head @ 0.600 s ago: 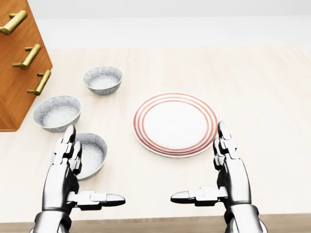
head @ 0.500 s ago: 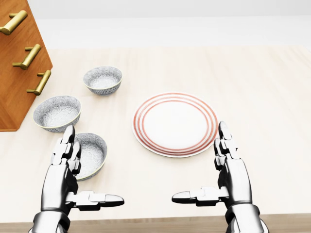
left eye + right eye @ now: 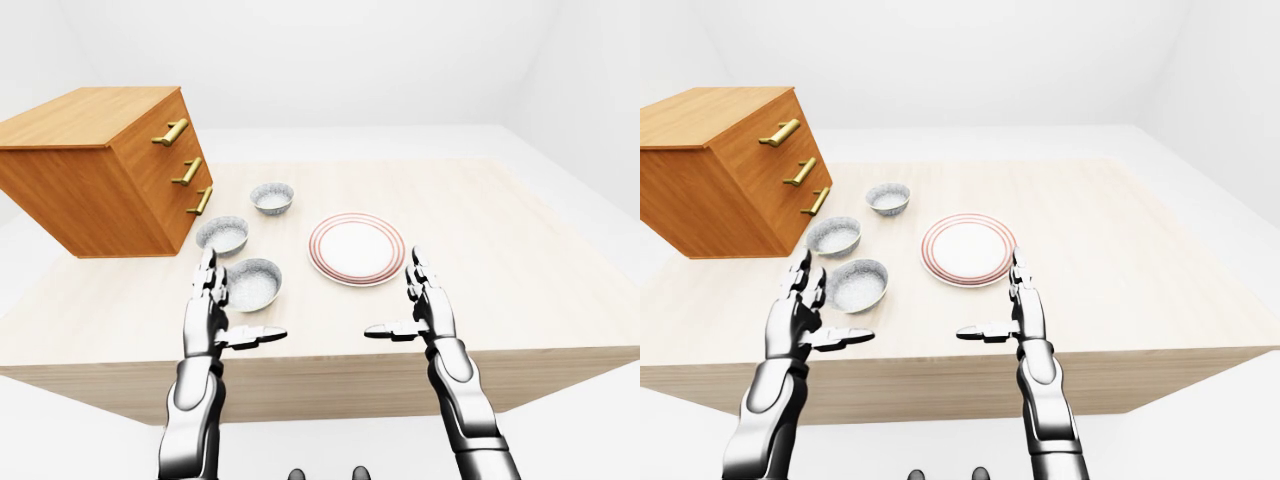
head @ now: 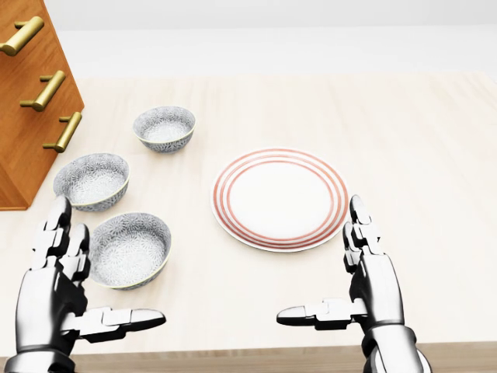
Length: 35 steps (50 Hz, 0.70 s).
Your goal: Put the bowl at the front on the plate.
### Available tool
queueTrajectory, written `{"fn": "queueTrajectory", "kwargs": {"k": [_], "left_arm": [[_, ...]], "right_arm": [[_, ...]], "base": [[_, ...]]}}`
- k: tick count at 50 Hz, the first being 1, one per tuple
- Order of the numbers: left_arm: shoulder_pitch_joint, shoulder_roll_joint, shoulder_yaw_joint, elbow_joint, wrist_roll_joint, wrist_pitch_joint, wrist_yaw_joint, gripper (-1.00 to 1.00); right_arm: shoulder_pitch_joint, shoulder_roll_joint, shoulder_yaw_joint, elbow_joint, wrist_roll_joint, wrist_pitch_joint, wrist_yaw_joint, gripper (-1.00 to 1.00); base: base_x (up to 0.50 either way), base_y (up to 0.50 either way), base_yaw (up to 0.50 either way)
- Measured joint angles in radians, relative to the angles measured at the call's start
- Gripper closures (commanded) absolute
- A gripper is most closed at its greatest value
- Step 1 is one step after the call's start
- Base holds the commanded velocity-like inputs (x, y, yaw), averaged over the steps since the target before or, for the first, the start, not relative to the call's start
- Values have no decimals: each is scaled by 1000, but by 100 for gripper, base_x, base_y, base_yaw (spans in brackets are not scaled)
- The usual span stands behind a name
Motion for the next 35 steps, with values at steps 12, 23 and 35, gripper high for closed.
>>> {"fn": "queueTrajectory", "kwargs": {"k": [12, 23, 35], "left_arm": [[103, -26, 79, -145, 5, 0, -7, -100], [99, -47, 169, -189, -30, 0, 100, -100], [25, -22, 256, -145, -90, 0, 353, -100]], "right_arm": [[1, 0, 0, -1, -2, 1, 0, -100], [0, 0, 0, 1, -5, 3, -2, -100], [-2, -1, 0, 5, -8, 3, -5, -100]], "base": [[0, 0, 0], [0, 0, 0], [0, 0, 0]]}}
